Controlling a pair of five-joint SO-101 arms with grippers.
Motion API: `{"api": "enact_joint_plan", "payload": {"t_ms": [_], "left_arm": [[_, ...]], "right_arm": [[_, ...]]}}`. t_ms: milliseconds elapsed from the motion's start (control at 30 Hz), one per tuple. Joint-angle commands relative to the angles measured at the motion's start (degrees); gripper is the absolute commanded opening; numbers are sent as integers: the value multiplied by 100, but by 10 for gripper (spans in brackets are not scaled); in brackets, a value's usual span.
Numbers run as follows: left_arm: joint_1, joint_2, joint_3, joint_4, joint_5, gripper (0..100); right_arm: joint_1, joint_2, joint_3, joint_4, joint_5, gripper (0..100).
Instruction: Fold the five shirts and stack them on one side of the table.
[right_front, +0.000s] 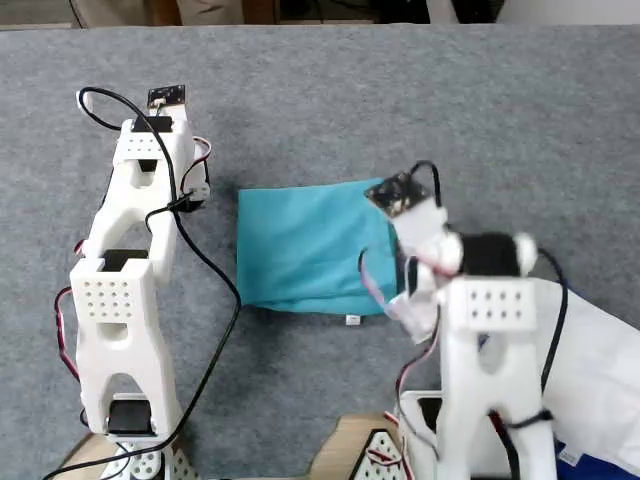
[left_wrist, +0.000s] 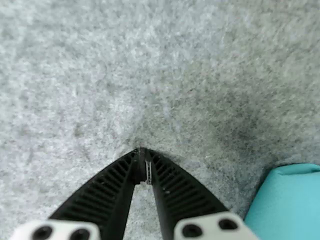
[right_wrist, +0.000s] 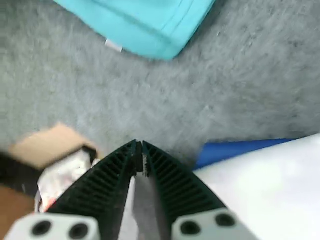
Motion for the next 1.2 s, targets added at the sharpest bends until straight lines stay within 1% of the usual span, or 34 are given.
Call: {"api": "enact_joint_plan", "payload": {"t_ms": [0, 67, 167, 233, 300, 400, 500, 600, 800, 867, 967, 1033, 1100, 1167], "left_arm": [[-53, -92, -246, -79, -26, 18], [-44, -84, -246, -79, -26, 18], [-44, -84, -246, -79, -26, 18], [-44, -84, -237, -79, -26, 18], [-44, -84, -237, -79, -26, 18], [-44, -84, -237, -79, -26, 18], [-44, -84, -237, -79, -26, 18], [-44, -84, -237, -79, -26, 18], [-44, -84, -237, -79, -26, 18], [-44, -84, -237, -79, -35, 18], [-44, -84, -237, -79, -35, 18], [-44, -84, -246, -79, -35, 18], [-44, -84, -246, -79, -44, 18], [-44, -84, -246, -79, -44, 18]], "right_arm": [[-488, -338, 673, -1134, -1240, 9], [-875, -127, 752, -1626, -1802, 61], [-1270, 462, 637, -2163, -2813, 228], [-1420, 980, 426, -2426, -3631, 316], [-1499, 1552, 84, -2532, -4308, 345], [-1481, 2492, -549, -2549, -5081, 346], [-1490, 3415, -1138, -2549, -5582, 347], [-1499, 4251, -1727, -2593, -5785, 347], [-1499, 5543, -2492, -2497, -5767, 334], [-1499, 5745, -2589, -2382, -5749, 281], [-1499, 5895, -2677, -2277, -5723, 140], [-1499, 5965, -2686, -2286, -5451, 67], [-1499, 6035, -2695, -2295, -5222, 37], [-1473, 6114, -2695, -2295, -5169, 19]]}}
